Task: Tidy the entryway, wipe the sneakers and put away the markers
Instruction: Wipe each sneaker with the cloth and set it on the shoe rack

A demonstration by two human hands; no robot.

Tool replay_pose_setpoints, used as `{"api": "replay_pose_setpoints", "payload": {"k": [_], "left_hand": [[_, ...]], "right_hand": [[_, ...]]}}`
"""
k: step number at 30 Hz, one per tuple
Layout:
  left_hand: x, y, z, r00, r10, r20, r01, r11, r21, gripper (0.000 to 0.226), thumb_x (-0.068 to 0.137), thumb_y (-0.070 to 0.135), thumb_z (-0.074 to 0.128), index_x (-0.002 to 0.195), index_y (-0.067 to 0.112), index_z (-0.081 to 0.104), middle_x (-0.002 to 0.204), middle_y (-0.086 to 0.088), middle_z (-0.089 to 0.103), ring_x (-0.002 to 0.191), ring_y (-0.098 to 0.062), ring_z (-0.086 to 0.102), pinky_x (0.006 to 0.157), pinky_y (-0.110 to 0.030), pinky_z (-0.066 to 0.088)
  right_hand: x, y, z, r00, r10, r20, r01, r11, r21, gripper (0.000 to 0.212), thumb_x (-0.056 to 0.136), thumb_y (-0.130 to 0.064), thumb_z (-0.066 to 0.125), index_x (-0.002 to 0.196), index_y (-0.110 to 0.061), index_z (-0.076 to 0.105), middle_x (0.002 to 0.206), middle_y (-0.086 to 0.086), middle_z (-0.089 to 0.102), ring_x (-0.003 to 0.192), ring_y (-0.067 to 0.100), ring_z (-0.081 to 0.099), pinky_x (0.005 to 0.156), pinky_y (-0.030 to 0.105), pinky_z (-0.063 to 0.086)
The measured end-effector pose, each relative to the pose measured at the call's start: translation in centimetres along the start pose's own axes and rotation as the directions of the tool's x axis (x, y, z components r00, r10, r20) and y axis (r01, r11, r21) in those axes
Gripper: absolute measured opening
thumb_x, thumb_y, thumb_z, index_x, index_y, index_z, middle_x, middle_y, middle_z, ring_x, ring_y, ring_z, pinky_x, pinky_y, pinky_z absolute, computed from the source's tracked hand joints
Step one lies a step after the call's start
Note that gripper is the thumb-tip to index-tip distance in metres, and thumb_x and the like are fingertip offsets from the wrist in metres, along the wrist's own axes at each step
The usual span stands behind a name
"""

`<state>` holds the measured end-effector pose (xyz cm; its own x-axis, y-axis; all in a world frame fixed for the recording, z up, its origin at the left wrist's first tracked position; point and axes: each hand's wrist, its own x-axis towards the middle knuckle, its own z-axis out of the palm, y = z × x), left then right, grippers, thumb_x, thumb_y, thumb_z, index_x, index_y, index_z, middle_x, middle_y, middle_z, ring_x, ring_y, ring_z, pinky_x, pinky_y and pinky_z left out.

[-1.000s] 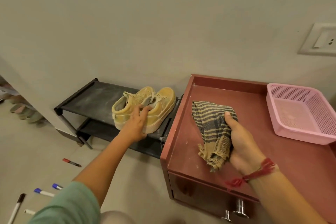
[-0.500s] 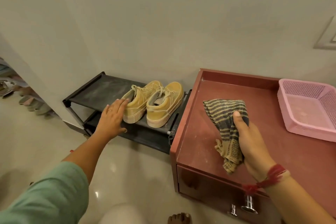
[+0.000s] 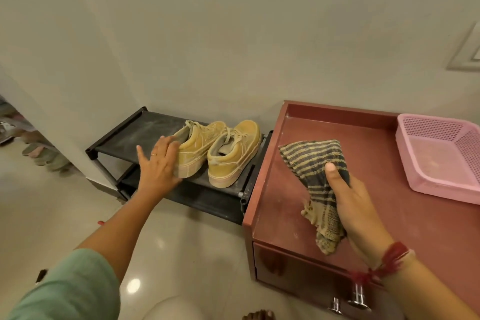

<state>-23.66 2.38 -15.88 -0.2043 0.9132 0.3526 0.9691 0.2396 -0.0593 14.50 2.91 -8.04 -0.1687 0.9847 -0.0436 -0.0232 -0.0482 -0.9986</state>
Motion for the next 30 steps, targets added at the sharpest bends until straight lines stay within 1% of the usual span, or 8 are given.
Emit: {"api": "replay_pose_setpoints", "payload": {"k": [4, 7, 12, 14, 18, 23, 27, 30], "left_hand": [[0.5, 0.4, -7.1, 0.993, 0.11, -0.038, -0.111, 0.994, -0.025, 0.089, 0.059, 0.038, 0.085, 0.131, 0.023, 0.034, 0.137, -0.004, 0.041, 0.134, -0.03, 0.038, 0.103, -0.075, 0.014], [-0.2, 1.8, -13.2, 0.98, 0.185, -0.076, -0.187, 0.982, -0.029, 0.094, 0.055, 0.035, 0.086, 0.13, 0.025, 0.03, 0.137, -0.005, 0.042, 0.135, -0.031, 0.036, 0.103, -0.074, 0.015], [-2.4, 5.6, -20.8, 0.961, 0.205, -0.183, -0.215, 0.976, -0.036, 0.094, 0.054, 0.035, 0.086, 0.133, 0.019, 0.038, 0.141, -0.005, 0.044, 0.142, -0.033, 0.026, 0.104, -0.072, 0.006], [-3.4, 8.3, -22.1, 0.964, 0.177, -0.2, -0.201, 0.973, -0.11, 0.095, 0.053, 0.033, 0.085, 0.134, 0.02, 0.038, 0.141, -0.003, 0.043, 0.144, -0.03, 0.02, 0.107, -0.071, 0.005], [-5.6, 15.2, -21.0, 0.984, 0.136, -0.118, -0.168, 0.927, -0.335, 0.093, 0.055, 0.036, 0.082, 0.134, 0.027, 0.033, 0.142, 0.004, 0.039, 0.146, -0.023, 0.011, 0.109, -0.067, -0.002], [-7.2, 20.9, -17.1, 0.974, 0.224, -0.014, -0.199, 0.833, -0.517, 0.095, 0.053, 0.029, 0.078, 0.135, 0.034, 0.031, 0.139, 0.01, 0.037, 0.146, -0.018, 0.009, 0.109, -0.065, -0.009], [-6.8, 20.5, -14.5, 0.95, 0.312, 0.011, -0.249, 0.777, -0.578, 0.097, 0.049, 0.043, 0.073, 0.136, 0.035, 0.03, 0.141, 0.013, 0.035, 0.146, -0.013, 0.007, 0.111, -0.06, -0.011], [-6.7, 19.4, -13.6, 0.935, 0.355, 0.025, -0.262, 0.735, -0.626, 0.096, 0.046, 0.055, 0.058, 0.135, 0.034, 0.03, 0.142, 0.013, 0.037, 0.138, 0.003, 0.0, 0.113, -0.05, -0.01]], "right_hand": [[-1.1, -1.4, -1.3, 0.995, -0.073, -0.066, 0.076, 0.996, 0.046, 0.036, 0.08, -0.059, 0.056, 0.092, -0.026, 0.064, 0.084, 0.021, 0.065, 0.068, 0.034, 0.061, 0.066, 0.059, 0.053], [-2.3, -2.3, -2.7, 0.981, -0.159, -0.11, 0.164, 0.986, 0.038, 0.019, 0.085, -0.052, 0.052, 0.088, -0.037, 0.063, 0.09, 0.016, 0.065, 0.078, 0.035, 0.062, 0.076, 0.057, 0.051], [-4.2, -3.5, -4.4, 0.934, -0.308, -0.183, 0.301, 0.952, -0.062, 0.019, 0.096, -0.018, 0.046, 0.112, -0.012, 0.055, 0.095, 0.001, 0.062, 0.078, 0.004, 0.062, 0.065, 0.007, 0.047], [-4.9, -3.3, -5.0, 0.907, -0.398, -0.138, 0.366, 0.906, -0.212, 0.027, 0.096, -0.013, 0.047, 0.122, -0.011, 0.052, 0.108, -0.002, 0.062, 0.092, -0.006, 0.059, 0.076, 0.002, 0.041], [-5.3, -1.8, -7.3, 0.855, -0.518, 0.018, 0.427, 0.685, -0.591, 0.056, 0.09, 0.001, 0.048, 0.139, -0.024, 0.041, 0.137, -0.005, 0.048, 0.123, 0.008, 0.048, 0.104, 0.027, 0.04], [-4.3, -1.2, -8.7, 0.839, -0.527, 0.136, 0.344, 0.322, -0.882, 0.068, 0.079, 0.01, 0.042, 0.14, -0.021, 0.042, 0.146, 0.008, 0.04, 0.126, 0.033, 0.047, 0.102, 0.046, 0.041], [-2.7, -1.1, -9.2, 0.763, -0.638, 0.103, 0.318, 0.232, -0.919, 0.062, 0.075, 0.008, 0.036, 0.131, -0.014, 0.052, 0.135, 0.015, 0.051, 0.116, 0.039, 0.055, 0.089, 0.052, 0.05], [-1.4, -1.7, -8.6, 0.702, -0.711, 0.033, 0.305, 0.259, -0.916, 0.069, 0.065, 0.02, 0.05, 0.128, -0.009, 0.056, 0.132, 0.016, 0.055, 0.116, 0.036, 0.055, 0.088, 0.048, 0.049]]}}
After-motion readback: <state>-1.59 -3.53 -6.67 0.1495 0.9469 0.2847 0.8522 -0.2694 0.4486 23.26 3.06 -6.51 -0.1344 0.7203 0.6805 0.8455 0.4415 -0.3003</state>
